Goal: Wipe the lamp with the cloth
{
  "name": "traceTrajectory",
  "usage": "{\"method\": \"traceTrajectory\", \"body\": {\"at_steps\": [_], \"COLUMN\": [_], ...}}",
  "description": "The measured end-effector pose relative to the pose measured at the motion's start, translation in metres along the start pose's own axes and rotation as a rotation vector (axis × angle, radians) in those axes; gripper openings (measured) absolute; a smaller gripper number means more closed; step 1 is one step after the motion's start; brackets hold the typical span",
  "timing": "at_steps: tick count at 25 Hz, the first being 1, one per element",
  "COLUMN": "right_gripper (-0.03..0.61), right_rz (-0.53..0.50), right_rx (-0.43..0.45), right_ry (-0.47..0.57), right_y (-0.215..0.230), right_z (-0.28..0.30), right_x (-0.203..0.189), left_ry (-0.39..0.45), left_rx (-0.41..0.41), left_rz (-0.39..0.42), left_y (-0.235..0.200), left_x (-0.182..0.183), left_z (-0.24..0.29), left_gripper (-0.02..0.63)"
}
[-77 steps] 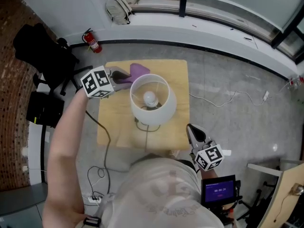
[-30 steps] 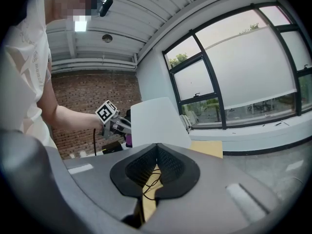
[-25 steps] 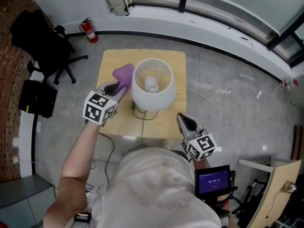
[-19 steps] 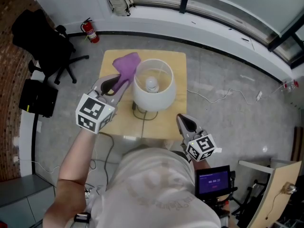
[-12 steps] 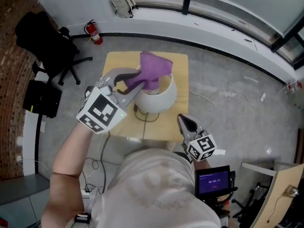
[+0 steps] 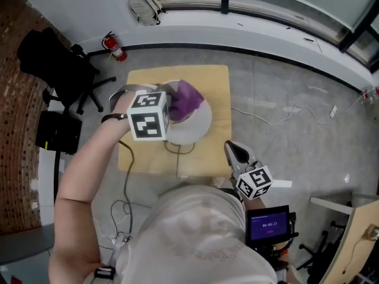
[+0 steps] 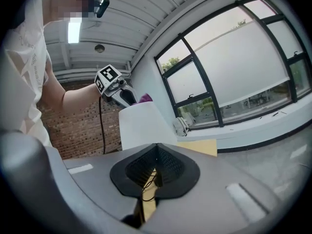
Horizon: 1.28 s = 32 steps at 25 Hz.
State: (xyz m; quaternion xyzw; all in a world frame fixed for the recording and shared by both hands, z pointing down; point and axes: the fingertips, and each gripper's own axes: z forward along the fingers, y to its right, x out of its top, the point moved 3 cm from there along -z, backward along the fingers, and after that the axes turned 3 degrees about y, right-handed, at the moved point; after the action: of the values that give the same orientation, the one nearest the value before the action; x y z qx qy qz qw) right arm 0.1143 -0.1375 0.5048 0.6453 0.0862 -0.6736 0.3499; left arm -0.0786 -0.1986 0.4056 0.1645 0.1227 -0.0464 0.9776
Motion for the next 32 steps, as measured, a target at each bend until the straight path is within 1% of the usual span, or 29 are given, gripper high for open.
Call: {"method": "traceTrajectory", "body": {"at_steps": [3,4,6,9,10,11,12,15,16,18,20,21,23,25,27,29,32], "right_gripper": [0.014,0.014,0.014,0.014,0.014,0.014,0.014,0.014,0.014,0.014,0.014,0.014,0.014,0.014,0.014,0.014,0.014], "right_rz": [0.017,0.022,0.027,0.029,0.031,0.034,0.037,0.037,0.034,0.031,0.032,0.031,0.026,0.028,0.034,0.04,0.04], "right_rx": [-0.004,-0.005,-0.008,-0.013,-0.011,-0.009,-0.005,0.013,0.021,0.033,0.038,0.043,0.059,0.07,0.075,0.082,0.108], "right_ry": [0.007,0.01,0.018,0.028,0.029,0.028,0.027,0.024,0.023,0.023,0.024,0.024,0.02,0.018,0.016,0.017,0.016], "right_y": [0.025,0.035,0.044,0.038,0.039,0.042,0.045,0.05,0.05,0.052,0.054,0.055,0.055,0.056,0.058,0.059,0.049], "right_z": [0.003,0.006,0.006,-0.001,-0.002,-0.002,-0.001,0.003,0.005,0.007,0.006,0.006,0.005,0.006,0.005,0.003,0.002], "right_x": [0.007,0.011,0.014,0.01,0.01,0.01,0.01,0.011,0.012,0.013,0.013,0.014,0.015,0.014,0.011,0.008,0.002], "left_ry": [-0.078,-0.098,-0.122,-0.125,-0.124,-0.123,-0.121,-0.128,-0.148,-0.214,-0.276,-0.289,-0.273,-0.209,-0.112,-0.019,0.104], "left_rx": [-0.133,-0.159,-0.171,-0.166,-0.169,-0.177,-0.188,-0.242,-0.258,-0.267,-0.246,-0.225,-0.177,-0.128,-0.068,0.01,0.151], "left_rz": [0.016,0.008,-0.045,-0.175,-0.194,-0.193,-0.176,-0.105,-0.103,-0.111,-0.104,-0.106,-0.137,-0.202,-0.283,-0.37,-0.486], "left_y": [-0.01,-0.016,-0.021,-0.009,-0.007,-0.006,-0.006,-0.002,-0.001,-0.002,-0.005,-0.007,-0.013,-0.017,-0.021,-0.021,-0.01], "left_x": [0.004,0.006,0.006,0.001,0.002,0.004,0.006,0.007,0.004,-0.003,-0.006,-0.006,-0.006,-0.005,-0.004,-0.005,-0.016], "left_z": [0.024,0.032,0.041,0.04,0.04,0.041,0.042,0.042,0.039,0.03,0.021,0.017,0.007,-0.006,-0.021,-0.037,-0.063], "left_gripper": [0.067,0.067,0.067,0.066,0.066,0.066,0.066,0.067,0.067,0.067,0.067,0.067,0.067,0.067,0.069,0.071,0.071]}}
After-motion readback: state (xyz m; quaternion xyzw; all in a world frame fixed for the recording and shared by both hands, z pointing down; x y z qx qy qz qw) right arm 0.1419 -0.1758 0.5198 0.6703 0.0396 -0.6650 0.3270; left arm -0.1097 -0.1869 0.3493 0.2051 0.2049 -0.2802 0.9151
